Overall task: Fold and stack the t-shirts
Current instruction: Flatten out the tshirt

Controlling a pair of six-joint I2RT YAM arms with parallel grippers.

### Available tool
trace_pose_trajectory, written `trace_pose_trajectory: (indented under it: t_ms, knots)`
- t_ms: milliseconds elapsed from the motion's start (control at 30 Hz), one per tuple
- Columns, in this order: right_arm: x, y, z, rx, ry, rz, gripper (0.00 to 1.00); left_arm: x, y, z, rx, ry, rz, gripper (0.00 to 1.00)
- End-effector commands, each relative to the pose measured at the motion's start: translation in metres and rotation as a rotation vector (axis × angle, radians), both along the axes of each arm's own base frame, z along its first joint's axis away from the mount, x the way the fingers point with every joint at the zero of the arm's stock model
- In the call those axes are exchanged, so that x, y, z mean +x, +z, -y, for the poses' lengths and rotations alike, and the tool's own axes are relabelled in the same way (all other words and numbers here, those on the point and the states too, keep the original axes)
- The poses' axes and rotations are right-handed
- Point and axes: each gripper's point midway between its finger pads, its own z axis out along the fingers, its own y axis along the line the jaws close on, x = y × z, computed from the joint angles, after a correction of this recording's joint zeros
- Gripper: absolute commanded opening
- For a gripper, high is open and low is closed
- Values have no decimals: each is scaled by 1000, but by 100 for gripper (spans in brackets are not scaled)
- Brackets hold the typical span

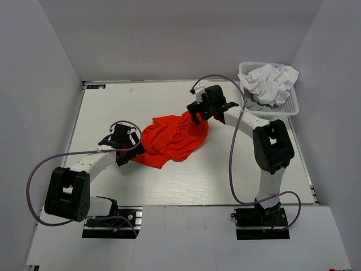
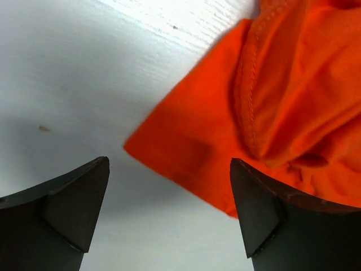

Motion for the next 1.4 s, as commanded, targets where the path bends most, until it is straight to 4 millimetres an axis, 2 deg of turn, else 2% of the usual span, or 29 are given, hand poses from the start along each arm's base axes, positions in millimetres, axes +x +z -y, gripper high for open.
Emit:
trace_pose_trajectory:
  t_ms: [0,100,200,233,267,300,333,400,433,467,500,533,633,667,700,733,800,833,867,933,967,1000,1100,1133,1233,1267,1300,1367]
  knots:
    - [11,18,-25,2,120,91,90,22,-3,2,9,14,38,95]
    - [22,11,-26,8,77,61,90,22,-23,4,18,8,-38,91]
    - [34,-2,-23,-7,13,59,90,25,-30,5,28,0,-60,81]
    - [37,-5,-21,-4,-22,51,90,25,-32,5,30,0,-69,72]
    - [44,-14,-18,-6,-50,36,90,22,-35,6,26,-28,-69,68]
    - [46,-17,-21,9,-83,18,90,16,-41,8,21,-52,-94,61]
    - [48,-14,-22,21,-92,18,90,18,-40,11,6,-59,-82,57]
    - [50,-25,-21,30,-120,3,88,11,-47,18,-30,-94,-98,43]
    - [51,-24,-23,47,-129,4,84,14,-46,21,-41,-113,-85,19]
    - [52,-30,-18,36,-157,3,78,9,-52,20,-38,-112,-98,2]
    - [53,-26,-18,54,-172,6,68,9,-52,20,-38,-112,-98,0]
    - [55,-24,-18,63,-183,16,41,9,-52,20,-38,-112,-98,0]
    - [59,-1,-18,142,-264,46,1,28,-32,14,-3,-88,-25,0]
    - [63,18,-11,183,-337,73,1,43,-15,9,29,-51,30,0]
    - [63,24,-9,196,-367,76,1,45,-4,4,47,-20,36,0]
    - [67,30,-2,202,-423,90,1,62,26,2,48,11,117,0]
    - [66,61,6,294,-528,95,1,75,58,-10,95,80,197,0]
    - [66,69,12,325,-580,101,1,83,80,-13,96,105,246,0]
    - [61,81,19,337,-607,99,1,85,104,-20,111,136,312,0]
    - [52,110,33,401,-684,121,2,87,135,-25,107,172,393,0]
    - [49,116,39,405,-706,125,4,88,153,-30,107,202,442,0]
    - [43,137,47,440,-735,141,4,82,176,-33,92,217,508,0]
    - [34,151,61,446,-788,141,7,72,212,-39,70,247,617,0]
    - [25,168,74,446,-821,160,8,64,236,-46,61,274,687,0]
    - [10,188,103,430,-915,192,8,52,279,-60,75,328,801,0]
    - [4,201,112,438,-934,218,8,42,292,-65,72,344,831,0]
    - [0,205,118,431,-943,225,8,36,310,-68,64,359,868,0]
    - [-17,237,127,459,-923,279,8,22,338,-75,66,360,942,0]
